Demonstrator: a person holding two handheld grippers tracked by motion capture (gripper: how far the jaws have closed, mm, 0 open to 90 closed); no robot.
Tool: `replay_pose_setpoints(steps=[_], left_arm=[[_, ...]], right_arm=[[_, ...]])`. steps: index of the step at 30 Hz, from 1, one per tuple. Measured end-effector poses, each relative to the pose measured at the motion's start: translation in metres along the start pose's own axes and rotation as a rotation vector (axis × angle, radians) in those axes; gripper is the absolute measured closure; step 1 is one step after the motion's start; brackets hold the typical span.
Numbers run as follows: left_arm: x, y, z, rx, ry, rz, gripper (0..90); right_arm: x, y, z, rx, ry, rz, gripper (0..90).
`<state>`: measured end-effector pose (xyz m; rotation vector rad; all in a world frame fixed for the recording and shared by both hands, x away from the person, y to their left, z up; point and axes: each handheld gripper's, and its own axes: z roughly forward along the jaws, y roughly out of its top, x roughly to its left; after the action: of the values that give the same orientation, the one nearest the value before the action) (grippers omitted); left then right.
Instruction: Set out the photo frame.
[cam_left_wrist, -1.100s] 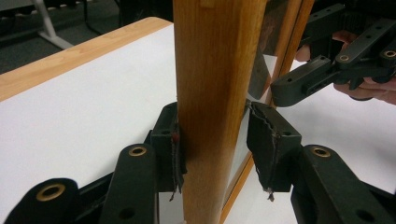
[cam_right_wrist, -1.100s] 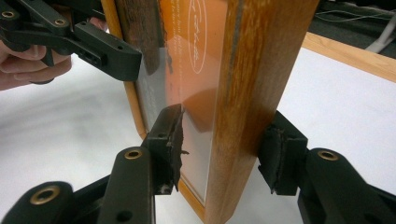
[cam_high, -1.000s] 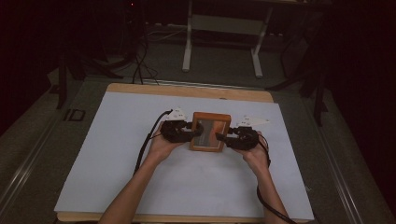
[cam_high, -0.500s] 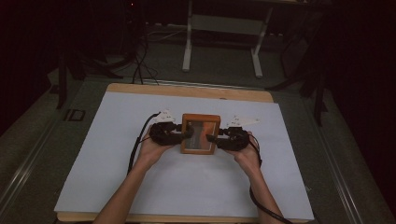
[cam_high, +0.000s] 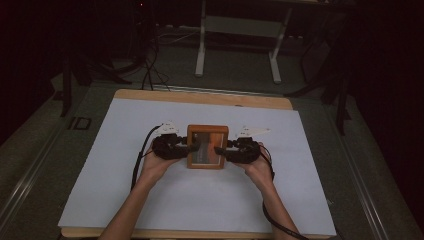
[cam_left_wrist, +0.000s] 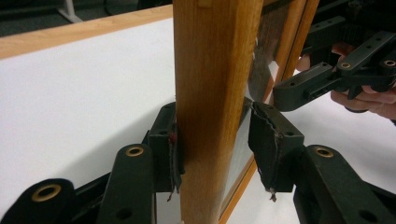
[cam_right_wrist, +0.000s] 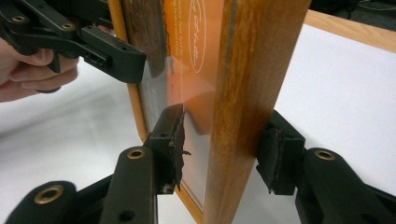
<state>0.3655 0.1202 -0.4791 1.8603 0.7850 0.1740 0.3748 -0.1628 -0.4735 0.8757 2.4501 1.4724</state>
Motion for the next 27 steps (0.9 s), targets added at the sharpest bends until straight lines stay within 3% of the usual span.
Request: replay_pose_setpoints(steps=[20, 27], left_arm=[[0.005, -0.003, 0.006, 0.009, 0.018, -0.012, 52.7], [0.008, -0.004, 0.009, -0.001, 0.026, -0.039, 52.4]], right_arm=[[-0.004, -0.006, 0.006, 0.007, 0.018, 0.031, 57.9], [-0.007, -0.005, 0.009, 0.001, 0.010, 0.052, 56.8]])
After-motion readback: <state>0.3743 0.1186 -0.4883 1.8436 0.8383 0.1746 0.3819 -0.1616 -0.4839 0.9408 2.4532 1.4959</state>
